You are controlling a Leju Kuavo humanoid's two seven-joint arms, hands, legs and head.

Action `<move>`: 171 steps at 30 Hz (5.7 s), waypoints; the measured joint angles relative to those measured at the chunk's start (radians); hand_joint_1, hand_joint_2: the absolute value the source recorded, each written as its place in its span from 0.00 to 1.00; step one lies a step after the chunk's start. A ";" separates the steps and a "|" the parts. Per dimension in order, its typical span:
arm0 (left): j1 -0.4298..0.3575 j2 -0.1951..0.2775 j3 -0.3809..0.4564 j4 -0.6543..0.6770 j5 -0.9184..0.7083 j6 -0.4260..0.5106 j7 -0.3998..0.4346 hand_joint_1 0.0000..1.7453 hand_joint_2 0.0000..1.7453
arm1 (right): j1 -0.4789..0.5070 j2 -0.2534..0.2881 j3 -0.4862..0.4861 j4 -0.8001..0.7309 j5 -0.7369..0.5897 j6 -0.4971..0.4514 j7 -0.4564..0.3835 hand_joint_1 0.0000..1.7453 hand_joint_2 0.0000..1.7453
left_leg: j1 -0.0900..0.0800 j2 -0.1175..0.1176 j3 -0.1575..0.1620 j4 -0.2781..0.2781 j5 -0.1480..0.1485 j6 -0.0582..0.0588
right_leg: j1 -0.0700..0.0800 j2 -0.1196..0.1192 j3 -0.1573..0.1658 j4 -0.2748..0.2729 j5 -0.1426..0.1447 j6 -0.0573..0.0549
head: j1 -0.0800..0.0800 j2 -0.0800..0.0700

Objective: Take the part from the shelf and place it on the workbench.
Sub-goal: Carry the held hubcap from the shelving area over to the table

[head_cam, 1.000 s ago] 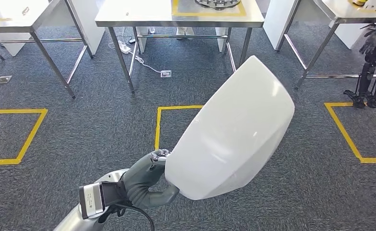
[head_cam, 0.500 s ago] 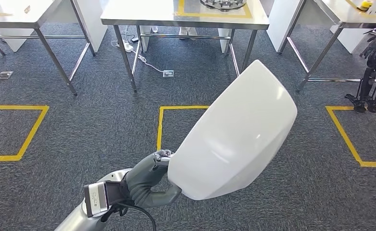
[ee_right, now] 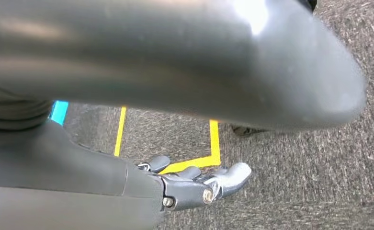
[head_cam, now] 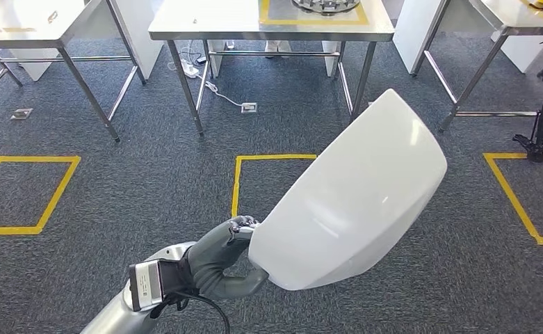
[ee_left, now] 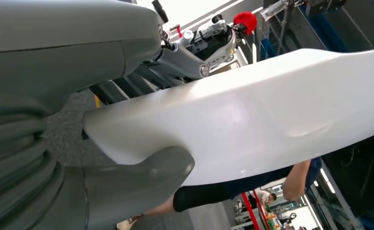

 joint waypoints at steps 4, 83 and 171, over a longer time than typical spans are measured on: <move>-0.005 -0.002 -0.002 -0.002 0.000 -0.002 0.006 1.00 1.00 | -0.001 0.004 -0.006 0.000 -0.001 -0.002 0.000 0.00 0.00 | 0.007 0.006 -0.080 0.166 -0.074 -0.024 | -0.007 -0.002 0.022 -0.006 -0.011 -0.020 | -0.012 0.000; -0.001 0.008 -0.012 0.009 -0.014 -0.019 0.003 1.00 1.00 | -0.004 0.021 -0.096 0.000 -0.126 0.084 -0.145 0.00 0.00 | 0.006 0.012 -0.010 -0.019 0.042 0.042 | 0.016 0.014 -0.109 0.272 -0.128 0.015 | 0.007 0.000; -0.020 0.004 -0.010 -0.010 0.003 -0.013 0.030 1.00 1.00 | -0.016 0.026 -0.109 0.000 -0.110 0.052 -0.074 0.00 0.00 | -0.005 0.006 -0.050 -0.025 0.082 0.040 | 0.023 0.010 0.077 0.044 -0.055 -0.012 | -0.001 0.000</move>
